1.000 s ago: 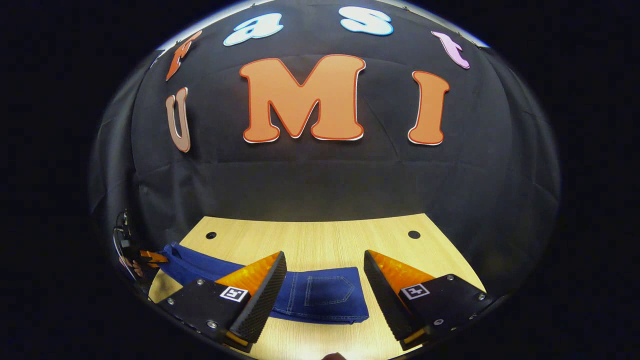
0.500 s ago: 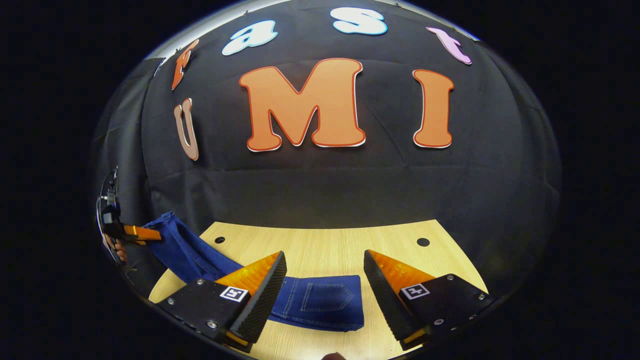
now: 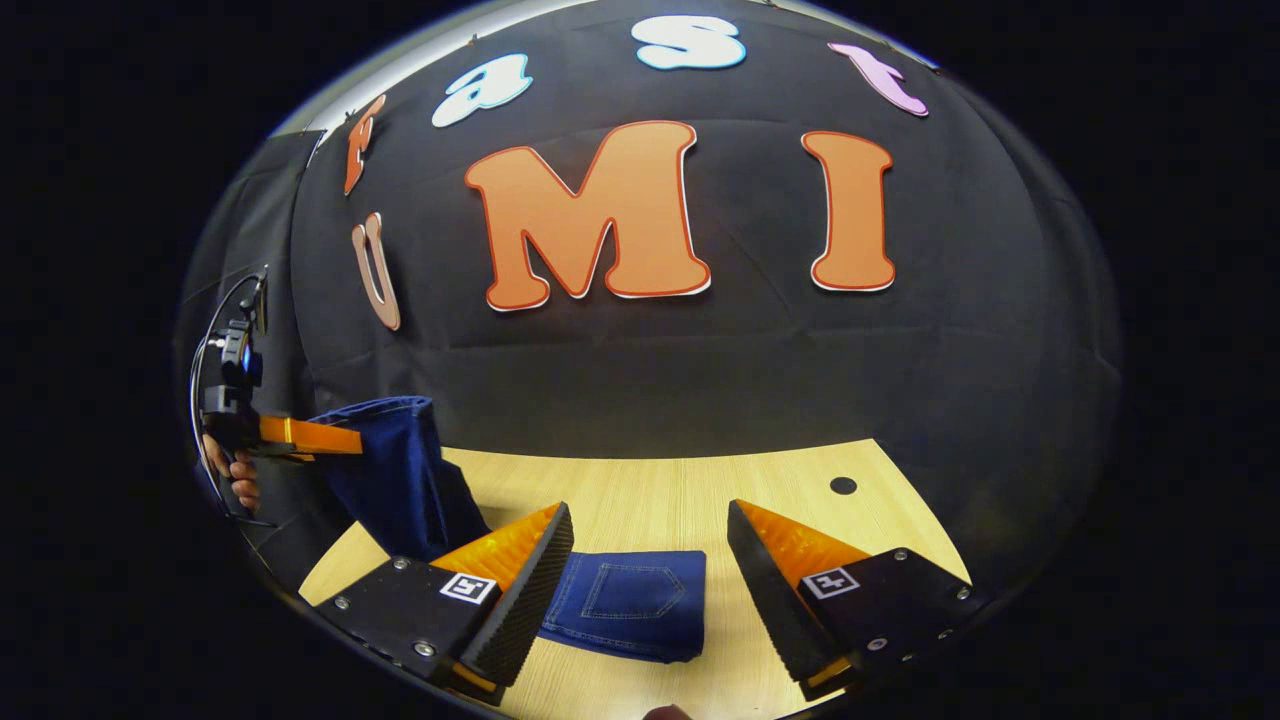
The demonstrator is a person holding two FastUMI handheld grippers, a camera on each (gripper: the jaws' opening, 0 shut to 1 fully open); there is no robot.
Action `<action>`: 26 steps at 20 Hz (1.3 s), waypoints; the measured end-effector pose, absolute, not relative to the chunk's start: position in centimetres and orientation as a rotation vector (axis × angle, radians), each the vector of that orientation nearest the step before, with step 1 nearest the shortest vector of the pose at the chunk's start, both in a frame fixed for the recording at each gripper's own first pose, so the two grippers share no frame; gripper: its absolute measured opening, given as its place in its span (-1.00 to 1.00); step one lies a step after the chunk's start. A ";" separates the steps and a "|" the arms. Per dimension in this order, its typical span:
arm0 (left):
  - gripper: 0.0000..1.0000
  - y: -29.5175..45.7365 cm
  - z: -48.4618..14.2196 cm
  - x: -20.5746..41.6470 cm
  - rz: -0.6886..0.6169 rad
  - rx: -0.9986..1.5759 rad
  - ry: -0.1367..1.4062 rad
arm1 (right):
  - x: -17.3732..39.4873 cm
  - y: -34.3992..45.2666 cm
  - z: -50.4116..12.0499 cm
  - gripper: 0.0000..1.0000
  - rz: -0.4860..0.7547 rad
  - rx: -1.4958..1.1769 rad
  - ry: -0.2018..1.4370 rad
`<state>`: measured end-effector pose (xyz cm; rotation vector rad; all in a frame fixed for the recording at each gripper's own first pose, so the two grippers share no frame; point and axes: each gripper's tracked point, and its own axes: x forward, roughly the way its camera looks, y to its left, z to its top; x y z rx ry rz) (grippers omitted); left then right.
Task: Grasp the waist and the cuffs of the jeans and fold them to make the two legs overlap; first hold the waist and fold one-third of the jeans toward the cuffs, then hold the cuffs and fold the remaining one-third in the same direction to finish folding.
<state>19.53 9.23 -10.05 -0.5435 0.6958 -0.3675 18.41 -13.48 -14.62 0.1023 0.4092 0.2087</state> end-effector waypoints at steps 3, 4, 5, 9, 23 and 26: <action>-0.84 4.6 -10.1 20.2 -0.384 -0.499 0.719 | 18.7 -14.6 -14.9 0.91 0.215 0.115 0.410; -0.84 3.1 -10.3 20.3 -0.394 -0.474 0.731 | 18.7 -15.1 -15.0 0.91 0.219 0.121 0.412; -0.84 1.7 -10.5 20.2 -0.403 -0.447 0.738 | 18.8 -15.6 -15.2 0.92 0.217 0.126 0.414; -0.84 -4.6 -12.3 19.0 -0.463 -0.319 0.783 | 19.4 -17.5 -15.4 0.91 0.212 0.149 0.407; 0.63 -15.2 -12.4 15.6 -0.595 -0.064 0.752 | 21.6 -21.9 -14.0 0.93 0.175 0.147 0.340; 0.63 -12.3 -9.5 16.7 -0.512 -0.017 0.638 | 21.9 -20.6 -11.9 0.94 0.182 0.124 0.285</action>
